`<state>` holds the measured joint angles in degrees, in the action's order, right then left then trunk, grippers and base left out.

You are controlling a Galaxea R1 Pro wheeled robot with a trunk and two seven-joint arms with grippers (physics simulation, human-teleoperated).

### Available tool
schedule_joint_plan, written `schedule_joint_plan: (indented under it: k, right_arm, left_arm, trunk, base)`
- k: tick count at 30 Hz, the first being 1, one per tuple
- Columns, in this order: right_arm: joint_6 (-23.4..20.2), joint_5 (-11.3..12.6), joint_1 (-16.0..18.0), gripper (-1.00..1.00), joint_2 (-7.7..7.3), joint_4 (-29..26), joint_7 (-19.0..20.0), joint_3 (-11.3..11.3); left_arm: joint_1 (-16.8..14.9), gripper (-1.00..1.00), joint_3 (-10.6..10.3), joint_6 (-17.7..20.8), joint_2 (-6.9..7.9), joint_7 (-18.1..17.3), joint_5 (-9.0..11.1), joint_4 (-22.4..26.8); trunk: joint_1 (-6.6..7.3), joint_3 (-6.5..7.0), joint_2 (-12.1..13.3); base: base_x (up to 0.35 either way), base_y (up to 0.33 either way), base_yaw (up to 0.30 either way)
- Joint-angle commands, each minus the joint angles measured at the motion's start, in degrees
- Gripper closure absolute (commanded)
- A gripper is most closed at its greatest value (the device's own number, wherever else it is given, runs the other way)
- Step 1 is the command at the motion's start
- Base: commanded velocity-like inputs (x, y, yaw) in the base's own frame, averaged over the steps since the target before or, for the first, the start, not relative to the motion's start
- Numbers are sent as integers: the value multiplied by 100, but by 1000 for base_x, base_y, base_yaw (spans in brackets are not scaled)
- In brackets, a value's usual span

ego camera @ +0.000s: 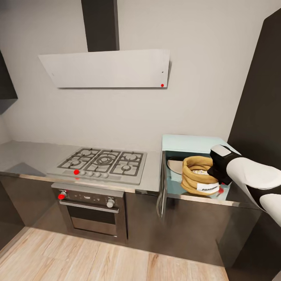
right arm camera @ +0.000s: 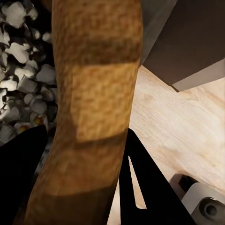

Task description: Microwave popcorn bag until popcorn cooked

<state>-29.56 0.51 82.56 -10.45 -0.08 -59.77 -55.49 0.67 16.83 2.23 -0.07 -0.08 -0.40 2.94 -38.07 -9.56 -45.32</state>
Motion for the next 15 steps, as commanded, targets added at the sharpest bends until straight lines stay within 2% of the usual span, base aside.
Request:
schedule_joint_plan:
  k: [1,15]
  right_arm:
    - [-41,7,5,100,-1,0,-17,5]
    - [-41,8,-3,100,-9,8,-17,3]
  left_arm:
    - [3,-100,22,23,-2,-1,-4,17]
    - [3,-100,22,23,-2,-1,-4,20]
  trunk:
    - [-1,-7,-6]
    - [-1,-7,-6]
  base:
    - [14,0,0]
    - [1,0,0]
